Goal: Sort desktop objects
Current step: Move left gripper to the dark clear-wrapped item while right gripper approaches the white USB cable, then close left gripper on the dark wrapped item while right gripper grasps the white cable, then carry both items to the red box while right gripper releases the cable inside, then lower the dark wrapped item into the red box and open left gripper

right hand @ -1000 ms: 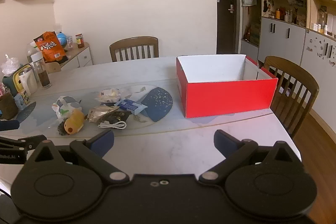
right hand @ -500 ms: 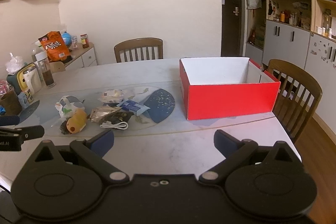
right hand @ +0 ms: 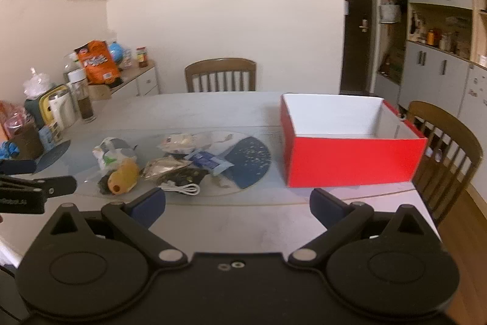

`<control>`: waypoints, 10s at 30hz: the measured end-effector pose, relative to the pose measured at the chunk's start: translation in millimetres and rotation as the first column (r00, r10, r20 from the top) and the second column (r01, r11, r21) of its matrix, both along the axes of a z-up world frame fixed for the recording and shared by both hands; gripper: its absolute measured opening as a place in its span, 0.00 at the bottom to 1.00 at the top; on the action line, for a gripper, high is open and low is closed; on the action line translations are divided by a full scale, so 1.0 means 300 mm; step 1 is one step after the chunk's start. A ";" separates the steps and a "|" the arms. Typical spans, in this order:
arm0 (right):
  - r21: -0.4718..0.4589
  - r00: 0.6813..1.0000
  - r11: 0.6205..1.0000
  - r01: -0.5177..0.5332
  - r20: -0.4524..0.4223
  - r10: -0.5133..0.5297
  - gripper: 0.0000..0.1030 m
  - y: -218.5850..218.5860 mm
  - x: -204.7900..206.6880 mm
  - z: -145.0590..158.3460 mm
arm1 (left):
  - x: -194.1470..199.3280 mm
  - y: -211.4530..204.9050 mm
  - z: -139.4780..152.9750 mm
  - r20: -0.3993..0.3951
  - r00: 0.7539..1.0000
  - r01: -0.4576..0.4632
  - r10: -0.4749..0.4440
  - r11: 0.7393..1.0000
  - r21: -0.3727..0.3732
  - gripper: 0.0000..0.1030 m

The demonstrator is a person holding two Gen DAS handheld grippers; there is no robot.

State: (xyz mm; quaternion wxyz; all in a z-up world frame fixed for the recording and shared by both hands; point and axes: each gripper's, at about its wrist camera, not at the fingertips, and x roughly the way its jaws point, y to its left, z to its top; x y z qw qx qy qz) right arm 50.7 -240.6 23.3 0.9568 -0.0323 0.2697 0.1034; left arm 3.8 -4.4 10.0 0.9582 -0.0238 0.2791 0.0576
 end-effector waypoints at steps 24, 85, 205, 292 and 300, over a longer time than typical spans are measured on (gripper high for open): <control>0.004 0.999 1.000 -0.008 -0.053 0.008 0.96 0.181 0.248 -0.090 | 0.208 0.243 -0.098 -0.053 0.998 -0.025 0.024 1.000 -0.015 0.99; -0.081 0.935 0.989 0.127 -0.323 -0.147 0.77 0.439 0.599 -0.405 | 0.447 0.440 -0.303 -0.182 0.976 0.103 -0.118 0.991 -0.090 0.96; -0.056 0.986 0.998 0.016 -0.162 -0.025 0.76 -0.419 0.680 0.119 | 0.844 -0.330 0.105 -0.082 0.939 0.325 -0.335 0.939 -0.116 0.17; -0.225 0.842 0.956 -0.187 -0.539 0.038 0.76 -0.707 1.083 -0.199 | 1.361 -0.812 -0.215 -0.580 0.622 0.627 -0.526 0.778 -0.033 0.17; -0.226 0.861 0.956 -0.188 -0.507 0.049 0.83 -0.707 1.064 -0.172 | 1.328 -0.798 -0.184 -0.567 0.643 0.617 -0.515 0.787 -0.015 0.18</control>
